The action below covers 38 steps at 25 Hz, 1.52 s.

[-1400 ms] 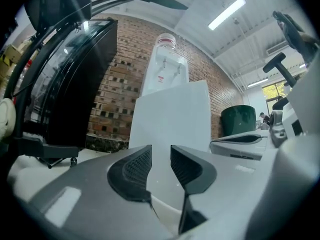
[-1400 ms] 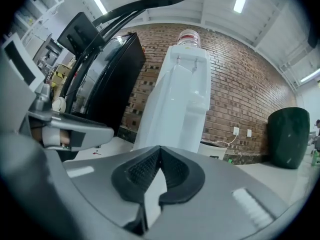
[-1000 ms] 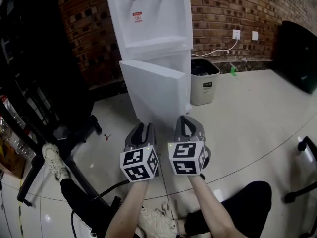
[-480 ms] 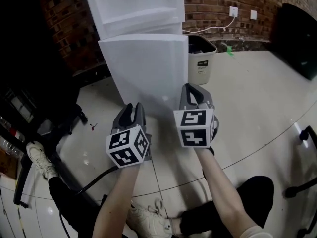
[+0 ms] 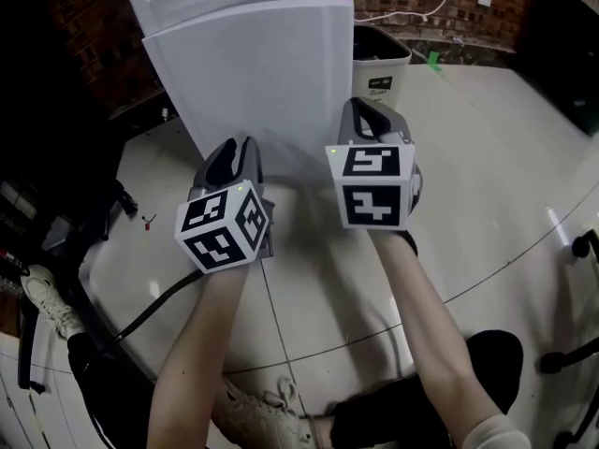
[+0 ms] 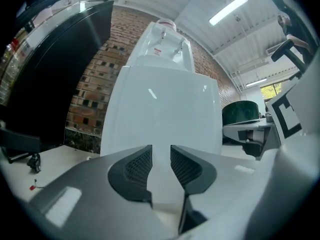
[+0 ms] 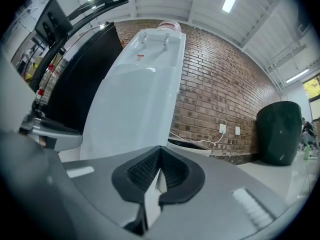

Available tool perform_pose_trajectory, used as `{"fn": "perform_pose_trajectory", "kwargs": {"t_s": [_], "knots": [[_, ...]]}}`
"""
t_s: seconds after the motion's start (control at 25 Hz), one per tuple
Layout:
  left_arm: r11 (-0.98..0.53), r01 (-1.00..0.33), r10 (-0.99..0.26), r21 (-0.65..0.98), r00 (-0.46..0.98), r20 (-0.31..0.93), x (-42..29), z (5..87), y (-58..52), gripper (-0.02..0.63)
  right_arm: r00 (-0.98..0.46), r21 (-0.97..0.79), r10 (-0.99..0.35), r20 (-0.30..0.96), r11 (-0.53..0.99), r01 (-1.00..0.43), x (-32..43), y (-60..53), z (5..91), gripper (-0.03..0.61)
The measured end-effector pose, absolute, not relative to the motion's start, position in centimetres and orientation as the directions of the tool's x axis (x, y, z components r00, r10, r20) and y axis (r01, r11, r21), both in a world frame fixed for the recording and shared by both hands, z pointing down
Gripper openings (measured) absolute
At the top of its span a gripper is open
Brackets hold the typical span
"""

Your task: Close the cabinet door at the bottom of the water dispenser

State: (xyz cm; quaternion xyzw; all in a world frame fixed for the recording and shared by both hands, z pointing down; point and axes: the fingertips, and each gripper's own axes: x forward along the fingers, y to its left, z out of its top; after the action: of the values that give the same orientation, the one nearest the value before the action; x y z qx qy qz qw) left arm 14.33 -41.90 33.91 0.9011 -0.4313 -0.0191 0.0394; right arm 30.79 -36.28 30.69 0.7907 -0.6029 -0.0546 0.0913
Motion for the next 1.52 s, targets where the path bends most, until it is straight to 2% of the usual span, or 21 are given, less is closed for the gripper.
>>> {"fn": "perform_pose_trajectory", "kwargs": {"t_s": [0.48,1.16,1.52], "knots": [[-0.597,-0.799,-0.802,0.076,0.597,-0.019,15.0,35.0,-45.9,0.12,0.249,0.167,-0.968,0.022,-0.242,-0.956,34.5,-41.7,30.6,0.0],[-0.57,-0.816,-0.819,0.092,0.573,0.009,14.8,36.9,-49.2,0.12,0.197,0.222,-0.98,0.034,-0.185,-0.957,33.3,-45.8,33.2,0.0],[-0.549,-0.831,-0.835,0.094,0.55,-0.019,13.5,33.1,-48.3,0.12,0.19,0.193,-0.982,0.026,-0.181,-0.964,31.9,-44.2,30.5,0.0]]}}
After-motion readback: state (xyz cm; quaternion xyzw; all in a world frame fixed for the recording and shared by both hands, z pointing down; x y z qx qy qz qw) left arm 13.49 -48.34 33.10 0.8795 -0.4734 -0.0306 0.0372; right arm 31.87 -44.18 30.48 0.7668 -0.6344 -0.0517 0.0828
